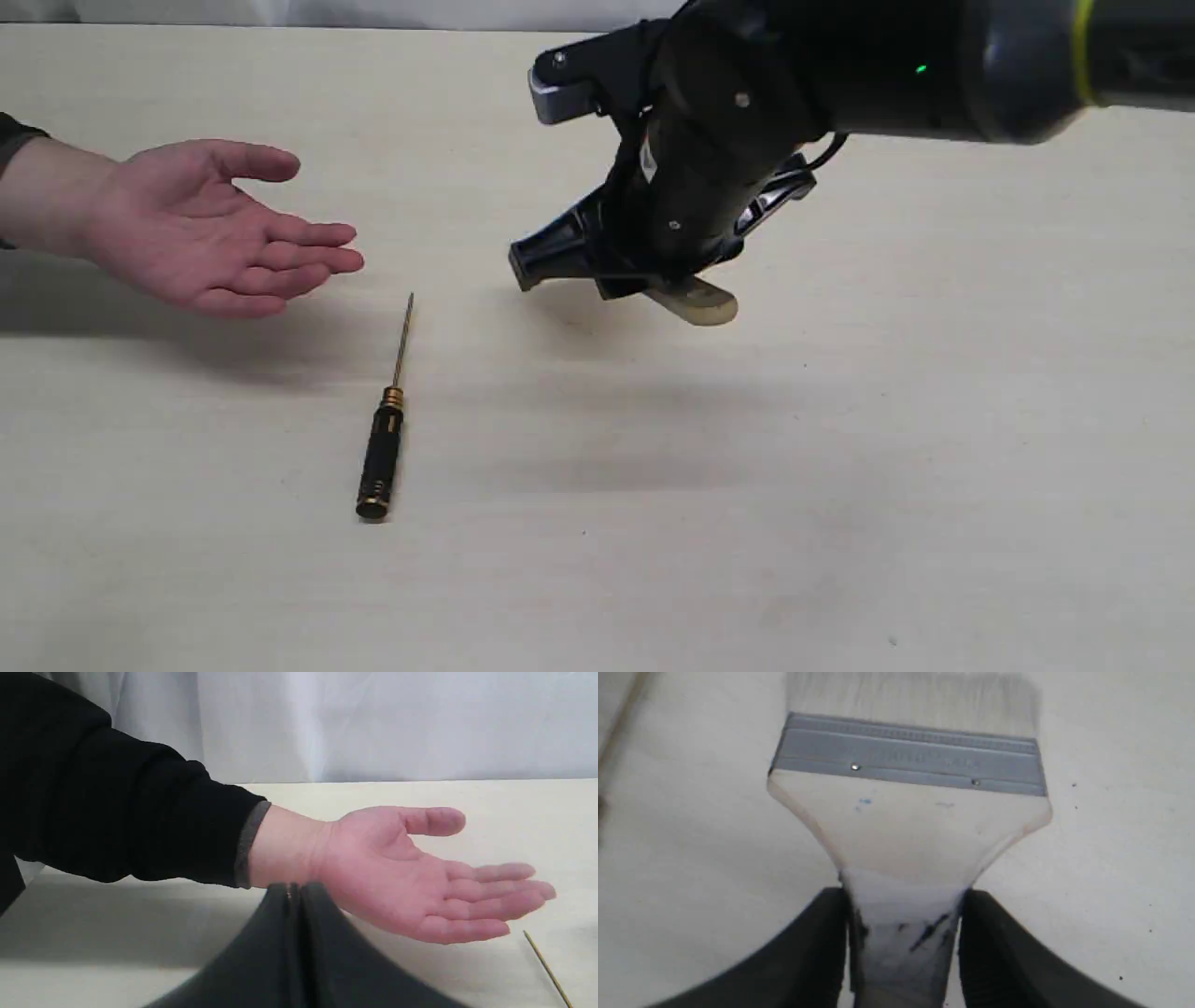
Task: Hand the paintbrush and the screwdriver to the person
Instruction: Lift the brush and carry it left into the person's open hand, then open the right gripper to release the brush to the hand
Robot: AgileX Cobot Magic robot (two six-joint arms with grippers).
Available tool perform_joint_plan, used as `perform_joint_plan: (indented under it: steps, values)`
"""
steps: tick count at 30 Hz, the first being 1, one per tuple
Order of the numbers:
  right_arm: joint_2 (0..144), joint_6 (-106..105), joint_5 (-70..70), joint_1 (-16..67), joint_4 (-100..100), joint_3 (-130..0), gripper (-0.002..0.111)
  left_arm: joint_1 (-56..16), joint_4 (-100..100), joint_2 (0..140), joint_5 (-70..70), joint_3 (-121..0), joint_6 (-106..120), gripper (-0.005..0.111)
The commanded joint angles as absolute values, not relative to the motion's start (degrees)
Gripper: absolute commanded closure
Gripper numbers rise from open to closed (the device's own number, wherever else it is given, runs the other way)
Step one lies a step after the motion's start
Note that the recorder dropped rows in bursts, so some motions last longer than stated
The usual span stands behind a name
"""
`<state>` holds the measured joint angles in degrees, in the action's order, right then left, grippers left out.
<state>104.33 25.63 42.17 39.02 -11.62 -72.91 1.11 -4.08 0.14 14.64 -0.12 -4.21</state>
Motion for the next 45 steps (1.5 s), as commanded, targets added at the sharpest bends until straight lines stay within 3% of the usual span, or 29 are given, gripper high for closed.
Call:
perform_joint_plan:
  steps: [1, 8, 14, 24, 26, 32, 45]
  values:
    - [99.33, 21.15, 40.31, 38.77, -6.86, -73.27, 0.104, 0.64, -3.88, 0.0, 14.31, 0.0, -4.32, 0.107]
    - [94.59, 0.0, 25.96, 39.97, 14.71, -73.27, 0.104, 0.64, -3.88, 0.0, 14.19, 0.0, -4.32, 0.107]
    - [96.8, -24.6, 9.46, 47.5, 29.74, -74.42, 0.104, 0.64, -4.01, 0.0, 14.29, 0.0, -4.32, 0.107]
    - [113.13, -24.78, 9.58, 50.12, 29.47, -82.59, 0.103, 0.64, -4.01, 0.0, 14.29, 0.0, -4.32, 0.107]
    - [115.79, -24.87, 8.77, 50.12, 29.1, -82.59, 0.094, 0.64, -4.01, 0.0, 14.29, 0.0, -4.32, 0.107]
    - [118.49, -24.87, 11.03, 50.12, 29.1, -82.59, 0.056, 0.64, -4.01, 0.0, 14.29, 0.0, -4.32, 0.107]
    - [105.32, -15.68, 24.82, 50.12, 29.1, -82.73, 0.054, 0.64, -3.86, 0.0, 14.34, 0.0, -4.32, 0.107]
